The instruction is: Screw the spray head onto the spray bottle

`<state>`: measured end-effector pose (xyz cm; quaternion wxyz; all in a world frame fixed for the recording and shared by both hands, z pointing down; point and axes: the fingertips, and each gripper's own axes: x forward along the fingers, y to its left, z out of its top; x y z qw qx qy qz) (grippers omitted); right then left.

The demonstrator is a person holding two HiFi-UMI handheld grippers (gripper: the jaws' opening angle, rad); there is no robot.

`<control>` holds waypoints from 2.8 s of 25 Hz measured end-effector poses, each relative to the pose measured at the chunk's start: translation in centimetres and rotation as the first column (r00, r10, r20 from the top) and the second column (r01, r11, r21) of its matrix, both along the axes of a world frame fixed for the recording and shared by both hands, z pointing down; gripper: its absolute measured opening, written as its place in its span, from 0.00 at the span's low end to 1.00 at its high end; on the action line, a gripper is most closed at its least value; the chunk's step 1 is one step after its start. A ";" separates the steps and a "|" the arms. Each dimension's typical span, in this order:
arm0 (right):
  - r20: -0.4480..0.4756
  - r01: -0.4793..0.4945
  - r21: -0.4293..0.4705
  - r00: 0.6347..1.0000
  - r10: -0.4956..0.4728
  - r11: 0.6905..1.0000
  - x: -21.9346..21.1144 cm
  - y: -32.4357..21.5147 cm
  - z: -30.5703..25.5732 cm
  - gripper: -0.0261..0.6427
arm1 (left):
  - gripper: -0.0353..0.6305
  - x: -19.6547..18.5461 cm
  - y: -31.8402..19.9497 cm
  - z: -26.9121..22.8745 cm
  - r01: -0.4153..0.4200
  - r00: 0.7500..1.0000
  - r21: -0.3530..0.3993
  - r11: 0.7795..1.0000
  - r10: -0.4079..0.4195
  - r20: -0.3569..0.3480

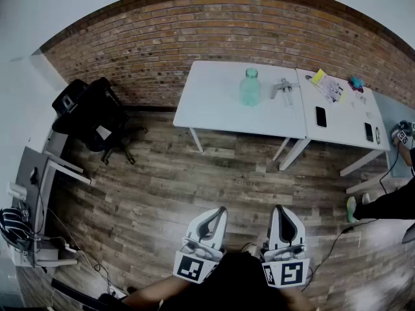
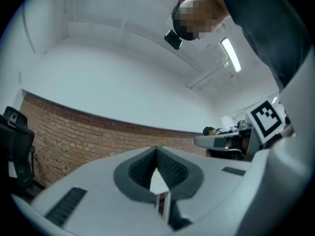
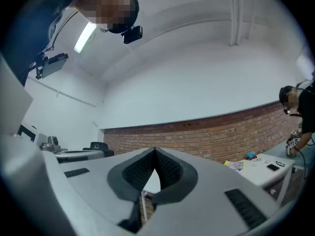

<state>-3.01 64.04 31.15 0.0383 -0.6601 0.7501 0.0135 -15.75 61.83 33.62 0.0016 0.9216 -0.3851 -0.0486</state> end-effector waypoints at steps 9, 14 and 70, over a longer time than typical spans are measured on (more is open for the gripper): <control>-0.016 0.028 0.002 0.999 -0.028 1.000 -0.4 0.2 0.3 0.05 | 0.06 0.3 0.4 0.4 0.005 1.000 0.001 1.000 -0.005 0.019; 0.011 0.045 0.005 0.999 -0.045 0.999 0.2 0.7 0.3 0.05 | 0.06 0.8 0.7 0.5 0.014 1.000 0.000 1.000 -0.014 0.009; -0.029 -0.074 -0.129 0.997 0.071 0.989 5.7 -4.4 5.5 0.05 | 0.06 7.2 -4.4 4.7 -0.102 0.991 -0.089 0.991 0.109 0.077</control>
